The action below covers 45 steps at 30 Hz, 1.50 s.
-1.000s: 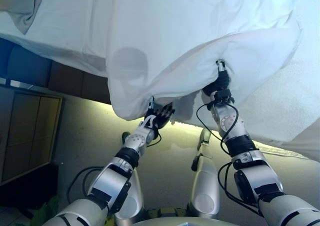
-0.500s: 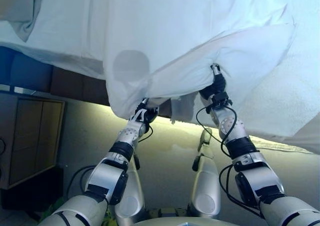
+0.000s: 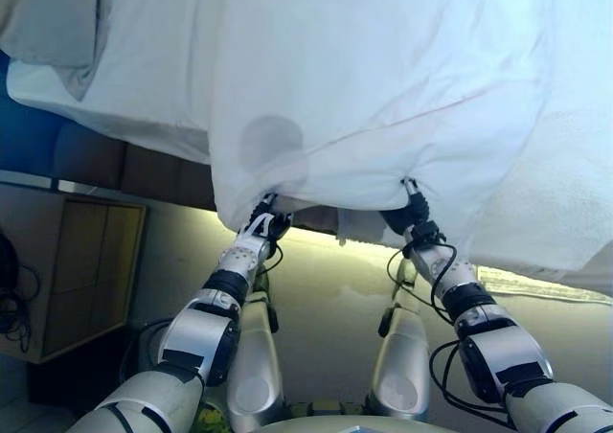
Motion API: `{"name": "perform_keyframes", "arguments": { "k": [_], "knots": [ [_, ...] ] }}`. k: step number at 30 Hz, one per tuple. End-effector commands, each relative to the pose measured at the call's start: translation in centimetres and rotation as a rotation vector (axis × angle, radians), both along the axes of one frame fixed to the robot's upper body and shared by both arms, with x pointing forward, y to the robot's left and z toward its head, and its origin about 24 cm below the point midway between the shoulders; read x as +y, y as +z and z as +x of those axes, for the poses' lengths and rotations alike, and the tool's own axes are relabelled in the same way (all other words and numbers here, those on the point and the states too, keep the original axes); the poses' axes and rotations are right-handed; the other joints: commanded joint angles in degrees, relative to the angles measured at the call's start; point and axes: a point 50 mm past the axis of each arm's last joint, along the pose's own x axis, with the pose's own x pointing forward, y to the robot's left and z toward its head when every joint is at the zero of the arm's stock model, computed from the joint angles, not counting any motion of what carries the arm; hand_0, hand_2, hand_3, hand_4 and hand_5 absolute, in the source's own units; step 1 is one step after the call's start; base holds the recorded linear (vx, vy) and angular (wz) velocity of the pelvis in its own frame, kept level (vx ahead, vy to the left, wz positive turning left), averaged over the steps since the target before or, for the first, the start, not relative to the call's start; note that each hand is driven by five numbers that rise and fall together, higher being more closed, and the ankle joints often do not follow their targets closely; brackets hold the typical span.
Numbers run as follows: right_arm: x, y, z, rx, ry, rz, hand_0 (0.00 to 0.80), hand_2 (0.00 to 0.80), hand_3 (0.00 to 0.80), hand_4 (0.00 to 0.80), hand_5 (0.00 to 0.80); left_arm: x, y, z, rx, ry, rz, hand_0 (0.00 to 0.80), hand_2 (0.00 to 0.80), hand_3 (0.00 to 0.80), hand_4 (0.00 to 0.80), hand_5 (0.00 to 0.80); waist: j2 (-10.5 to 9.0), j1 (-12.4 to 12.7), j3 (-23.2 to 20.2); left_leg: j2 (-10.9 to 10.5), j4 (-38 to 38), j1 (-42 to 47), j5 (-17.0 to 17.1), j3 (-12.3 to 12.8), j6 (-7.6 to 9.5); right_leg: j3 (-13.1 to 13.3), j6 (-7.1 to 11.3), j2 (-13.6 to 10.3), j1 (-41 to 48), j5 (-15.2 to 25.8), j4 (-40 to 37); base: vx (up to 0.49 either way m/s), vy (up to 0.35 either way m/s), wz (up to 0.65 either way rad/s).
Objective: Make the bed neatly
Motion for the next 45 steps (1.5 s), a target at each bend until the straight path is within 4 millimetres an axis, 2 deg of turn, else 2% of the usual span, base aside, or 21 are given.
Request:
{"name": "perform_keyframes", "arguments": {
  "k": [1,4,8,12,17,20,26,29,31,32,34,37,38,41,42,45],
  "knots": [
    [-5.8,2.2,0.2,-0.083,-0.112,-0.075,0.8,0.8,0.8,0.8,0.8,13.8,-0.4,-2.0,0.064,0.472,0.129,0.8,0.8,0.8,0.8,0.8,2.38,1.81,-4.76,-1.03,-8.74,-1.82,12.01,-0.66,1.33,-0.44,2.04,-3.49,3.86,-4.75,3.94,0.028,0.165,0.07],
    [-4.2,1.8,0.4,-0.061,-0.024,-0.147,0.8,0.8,0.8,0.8,0.8,15.2,0.0,-2.3,0.068,0.529,0.161,0.8,0.8,0.8,0.8,0.8,3.32,2.52,-5.1,-1.89,-9.04,-1.73,12.38,-0.78,1.66,-0.52,1.93,-4.05,3.79,-4.47,3.96,0.034,0.131,0.01],
    [-1.7,1.2,0.5,-0.021,0.046,-0.155,0.8,0.8,0.8,0.8,0.8,17.2,0.9,-2.5,0.078,0.59,0.173,0.8,0.8,0.8,0.8,0.8,4.23,3.18,-5.33,-2.73,-8.91,-1.69,12.37,-0.83,1.75,-1.1,1.67,-4.66,4.09,-4.81,4.39,0.031,0.092,0.01],
    [-0.2,0.9,0.7,0.024,0.05,-0.192,0.8,0.8,0.8,0.8,0.8,17.7,0.6,-2.9,0.096,0.608,0.13,0.8,0.8,0.8,0.8,0.8,5.28,3.18,-5.19,-3.4,-8.37,-1.78,12.32,-0.79,1.7,-1.1,1.43,-5.27,3.85,-5.57,5.6,0.014,0.113,0.0],
    [-0.2,0.5,0.5,0.069,-0.007,-0.285,0.8,0.8,0.8,0.8,0.8,15.5,-1.4,-3.4,0.107,0.583,0.035,0.8,0.8,0.8,0.8,0.8,5.53,2.4,-3.3,-3.83,-7.56,-3.04,12.59,-1.3,1.91,0.14,1.11,-4.97,1.42,-6.12,7.56,-0.036,0.057,0.05],
    [-0.4,-0.1,0.1,0.068,-0.019,-0.321,0.8,0.8,0.8,0.8,0.8,13.6,-2.2,-3.3,0.073,0.56,-0.011,0.8,0.8,0.8,0.8,0.8,4.46,1.92,-1.49,-3.44,-5.81,-4.7,11.92,-1.64,1.93,1.31,0.95,-3.91,-0.91,-7.61,9.99,-0.104,-0.055,-0.04],
    [-0.9,-1.5,-1.4,0.034,-0.044,-0.239,0.8,0.8,0.8,0.8,0.8,10.4,-2.8,-3.2,-0.03,0.529,-0.06,0.8,0.8,0.8,0.8,0.8,1.33,1.5,2.57,-2.09,-1.27,-9.9,11.33,-3.03,2.13,3.3,0.35,-0.62,-6.62,-9.34,15.41,-0.137,-0.169,-0.07],
    [-0.2,-1.8,-1.8,0.007,-0.033,-0.204,0.8,0.8,0.8,0.8,0.8,10.4,-2.3,-3.0,-0.062,0.554,-0.058,0.8,0.8,0.8,0.8,0.8,-0.57,1.57,3.78,-0.83,1.2,-11.26,10.41,-4.12,2.11,3.84,-0.04,1.16,-8.55,-10.18,17.89,-0.111,-0.229,-0.1],
    [0.6,-1.6,-1.7,-0.026,-0.02,-0.172,0.8,0.8,0.8,0.8,0.8,10.7,-1.8,-2.9,-0.096,0.577,-0.041,0.8,0.8,0.8,0.8,0.8,-2.36,1.81,4.65,-0.14,5.14,-12.86,8.67,-6.38,2.03,4.37,-0.53,2.73,-10.24,-10.91,20.59,-0.104,-0.216,-0.07],
    [1.0,-1.3,-1.6,-0.046,-0.006,-0.164,0.8,0.8,0.8,0.8,0.8,11.1,-1.5,-2.8,-0.116,0.593,-0.032,0.8,0.8,0.8,0.8,0.8,-3.14,2.03,5.1,0.29,7.81,-14.16,7.84,-8.29,1.99,5.2,-0.95,3.81,-11.54,-11.72,22.99,-0.101,-0.155,-0.09],
    [1.4,-0.6,-1.0,-0.077,0.016,-0.169,0.8,0.8,0.8,0.8,0.8,11.4,-1.4,-3.0,-0.144,0.59,-0.015,0.8,0.8,0.8,0.8,0.8,-3.84,2.38,5.3,1.18,11.87,-16.37,5.52,-9.46,2.79,6.43,-1.64,5.13,-14.95,-13.72,29.1,-0.076,-0.047,-0.2],
    [0.8,0.3,-0.4,-0.089,0.013,-0.205,0.8,0.8,0.8,0.8,0.8,10.4,-1.0,-2.6,-0.166,0.517,0.038,0.8,0.8,0.8,0.8,0.8,-3.68,2.36,5.31,1.76,17.26,-20.1,3.37,-8.53,3.7,7.35,-2.47,4.76,-19.42,-15.7,35.57,0.0,-0.032,-0.3],
    [0.6,0.5,-0.1,-0.087,0.01,-0.215,0.8,0.8,0.8,0.8,0.8,10.0,-1.0,-2.4,-0.167,0.495,0.051,0.8,0.8,0.8,0.8,0.8,-3.48,2.22,5.27,1.82,19.16,-20.59,1.15,-8.36,3.68,7.54,-2.24,4.52,-20.02,-17.66,37.63,0.072,-0.025,-0.13],
    [0.1,0.8,0.3,-0.054,0.003,-0.232,0.8,0.8,0.8,0.8,0.8,8.9,-1.4,-2.4,-0.146,0.448,0.075,0.8,0.8,0.8,0.8,0.8,-2.75,2.02,5.27,0.99,22.46,-24.16,0.14,-8.18,4.35,8.44,-2.63,4.14,-23.97,-18.31,40.97,0.007,0.025,0.0],
    [0.1,0.6,0.3,-0.035,0.002,-0.232,0.8,0.8,0.8,0.8,0.8,8.7,-1.6,-2.5,-0.133,0.445,0.078,0.8,0.8,0.8,0.8,0.8,-2.63,1.99,5.27,0.72,23.06,-24.91,-0.02,-8.15,4.44,8.68,-2.69,4.14,-24.82,-18.38,41.58,-0.037,0.062,0.09],
    [0.2,-1.6,-0.4,0.087,0.008,-0.284,0.8,0.8,0.8,0.8,0.8,8.3,-2.9,-3.1,-0.038,0.451,0.092,0.8,0.8,0.8,0.8,0.8,-1.82,1.87,5.27,-0.43,25.63,-27.99,-0.68,-7.85,4.98,9.58,-3.09,4.13,-27.95,-18.91,44.3,-0.034,0.074,0.02]
  ]
}}
